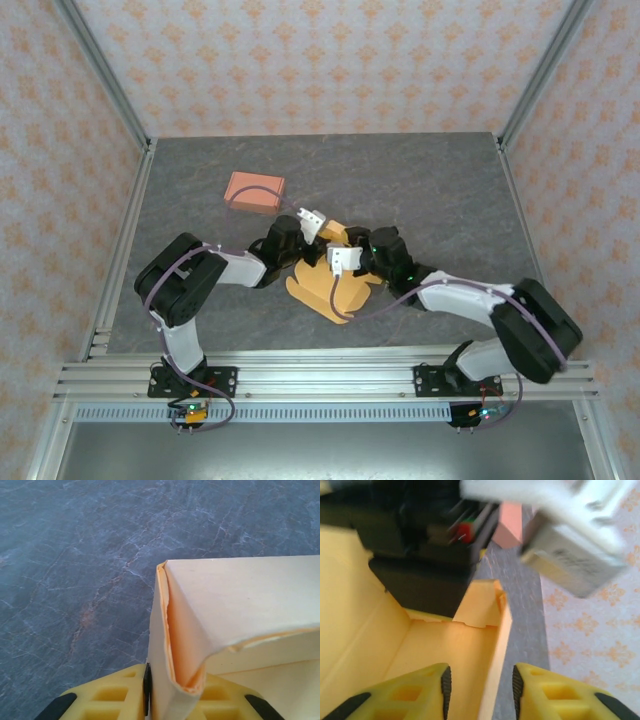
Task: Fold the paper box
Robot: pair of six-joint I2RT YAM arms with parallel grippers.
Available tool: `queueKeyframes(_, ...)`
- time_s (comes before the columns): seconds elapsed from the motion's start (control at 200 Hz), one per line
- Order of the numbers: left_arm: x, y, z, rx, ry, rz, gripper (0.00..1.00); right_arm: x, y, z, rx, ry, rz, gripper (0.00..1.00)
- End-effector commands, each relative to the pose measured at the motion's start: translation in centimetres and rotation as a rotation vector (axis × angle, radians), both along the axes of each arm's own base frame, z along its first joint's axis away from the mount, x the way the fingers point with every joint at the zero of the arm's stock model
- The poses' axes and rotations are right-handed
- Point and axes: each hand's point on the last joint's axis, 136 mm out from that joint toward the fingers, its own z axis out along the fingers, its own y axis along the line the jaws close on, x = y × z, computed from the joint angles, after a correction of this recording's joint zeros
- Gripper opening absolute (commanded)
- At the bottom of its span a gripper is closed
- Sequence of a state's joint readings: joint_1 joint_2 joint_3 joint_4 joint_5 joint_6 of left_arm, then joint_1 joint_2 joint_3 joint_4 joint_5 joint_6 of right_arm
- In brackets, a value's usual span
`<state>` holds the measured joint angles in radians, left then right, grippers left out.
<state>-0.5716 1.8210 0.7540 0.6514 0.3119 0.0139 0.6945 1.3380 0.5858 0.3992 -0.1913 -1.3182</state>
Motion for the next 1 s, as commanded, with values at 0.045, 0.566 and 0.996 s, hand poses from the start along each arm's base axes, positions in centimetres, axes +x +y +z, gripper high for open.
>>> queueKeyframes(0.045,0.4,1.0,1.0,0.021,-0.1,0.036,0.19,-3.1,-0.1,2.0,0.224,0.368,0.054,0.47)
queueKeyframes(0.566,-0.5,1.2,-0.1,0.012,-0.167,0.048,0.2,4.0,1.8,0.1,0.513,1.103,-0.351,0.44)
queueKeyframes(0.996,-0.6,0.8,-0.7,-0.005,-0.169,0.029,0.24,3.7,2.5,-4.6,0.407,1.266,-0.54,0.37)
